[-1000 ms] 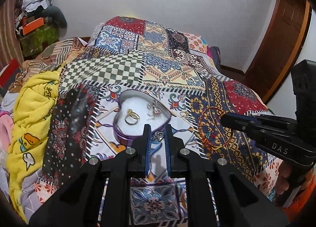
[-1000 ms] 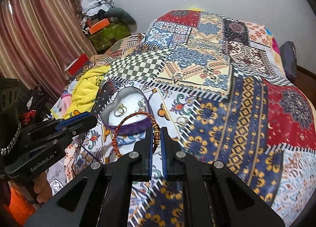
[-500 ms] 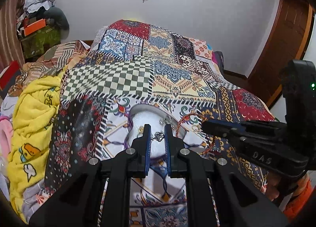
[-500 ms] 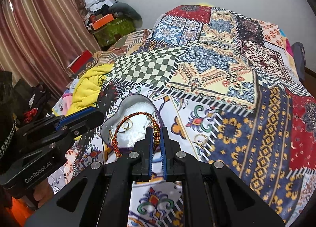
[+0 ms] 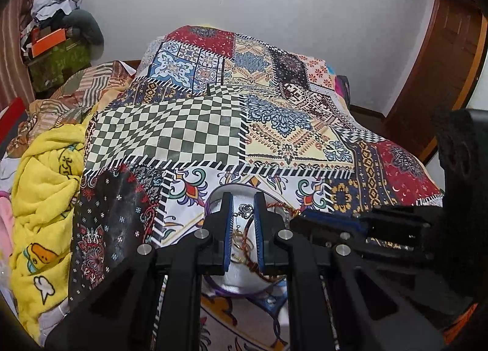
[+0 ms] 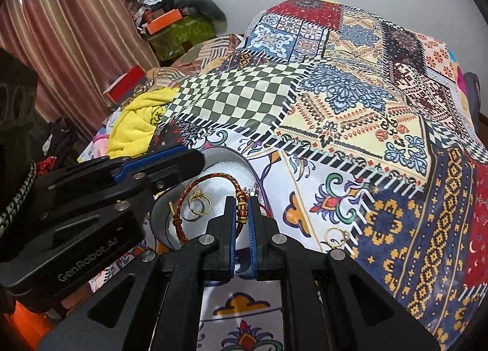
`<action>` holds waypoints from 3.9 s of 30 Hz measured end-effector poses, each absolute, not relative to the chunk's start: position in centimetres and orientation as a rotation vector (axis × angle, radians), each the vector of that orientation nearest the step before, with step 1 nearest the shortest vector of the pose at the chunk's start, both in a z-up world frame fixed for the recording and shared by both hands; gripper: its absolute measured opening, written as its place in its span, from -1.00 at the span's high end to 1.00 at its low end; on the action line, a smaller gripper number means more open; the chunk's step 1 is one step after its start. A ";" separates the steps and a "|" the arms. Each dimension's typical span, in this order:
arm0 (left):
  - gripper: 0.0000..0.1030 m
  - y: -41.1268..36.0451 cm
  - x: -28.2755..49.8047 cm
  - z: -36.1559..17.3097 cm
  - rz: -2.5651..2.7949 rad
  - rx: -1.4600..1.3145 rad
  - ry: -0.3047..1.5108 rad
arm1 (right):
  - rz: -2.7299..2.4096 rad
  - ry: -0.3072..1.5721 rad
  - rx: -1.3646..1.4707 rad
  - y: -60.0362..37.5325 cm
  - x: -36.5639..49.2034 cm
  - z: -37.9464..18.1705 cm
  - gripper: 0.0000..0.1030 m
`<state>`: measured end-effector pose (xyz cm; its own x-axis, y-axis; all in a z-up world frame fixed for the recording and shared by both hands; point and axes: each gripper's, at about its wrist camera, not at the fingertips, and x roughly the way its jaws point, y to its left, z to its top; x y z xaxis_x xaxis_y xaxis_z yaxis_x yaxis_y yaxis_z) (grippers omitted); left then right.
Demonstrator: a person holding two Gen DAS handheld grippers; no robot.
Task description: Organize jewelry
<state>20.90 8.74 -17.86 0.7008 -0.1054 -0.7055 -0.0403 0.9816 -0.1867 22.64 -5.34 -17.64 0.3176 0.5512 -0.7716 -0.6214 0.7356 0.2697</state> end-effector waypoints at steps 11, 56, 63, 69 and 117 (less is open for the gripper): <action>0.78 9.1 22.7 -19.0 -0.043 -0.197 0.828 | 0.780 0.978 -0.117 -4.7 22.8 -17.7 0.87; 0.51 0.8 18.1 -19.4 -0.163 -0.145 0.948 | 0.562 0.976 -0.152 -17.0 20.6 -17.0 0.46; 0.25 -0.6 20.2 -22.2 -0.149 -0.146 1.023 | 0.562 1.003 -0.141 -17.8 21.3 -18.1 0.46; 0.24 -0.6 21.1 -23.5 -0.129 -0.171 1.012 | 0.585 0.993 -0.146 -16.9 22.3 -18.0 0.46; 0.92 1.8 19.1 -21.1 -0.091 -0.193 0.887 | 0.651 1.074 -0.143 -11.7 24.0 -20.5 0.62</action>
